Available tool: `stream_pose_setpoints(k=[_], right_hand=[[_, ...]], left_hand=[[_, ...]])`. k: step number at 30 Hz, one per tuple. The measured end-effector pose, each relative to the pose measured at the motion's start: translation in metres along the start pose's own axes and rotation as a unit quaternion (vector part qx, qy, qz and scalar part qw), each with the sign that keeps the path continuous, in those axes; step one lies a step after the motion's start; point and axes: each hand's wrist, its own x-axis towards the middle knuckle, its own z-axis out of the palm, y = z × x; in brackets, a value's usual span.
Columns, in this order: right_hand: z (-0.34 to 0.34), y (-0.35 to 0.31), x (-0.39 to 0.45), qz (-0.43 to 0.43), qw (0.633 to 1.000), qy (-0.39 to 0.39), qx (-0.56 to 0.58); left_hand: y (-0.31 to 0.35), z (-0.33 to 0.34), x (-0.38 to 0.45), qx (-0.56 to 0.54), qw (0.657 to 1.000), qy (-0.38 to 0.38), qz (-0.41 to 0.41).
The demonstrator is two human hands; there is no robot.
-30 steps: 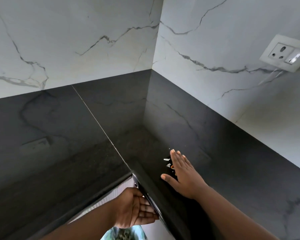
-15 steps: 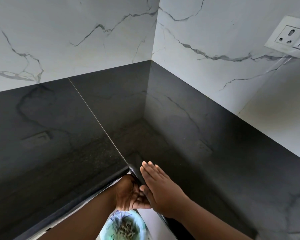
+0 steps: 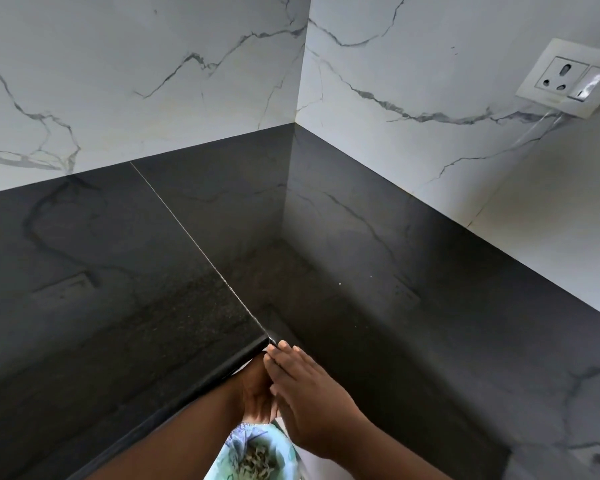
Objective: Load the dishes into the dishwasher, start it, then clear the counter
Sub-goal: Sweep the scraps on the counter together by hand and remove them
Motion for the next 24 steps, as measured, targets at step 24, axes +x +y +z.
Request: stream_pose_setpoints(k=[24], right_hand=[[0.014, -0.010, -0.018, 0.059, 0.993, -0.030, -0.100]], left_hand=[[0.003, -0.010, 0.011, 0.056, 0.998, -0.025, -0.009]])
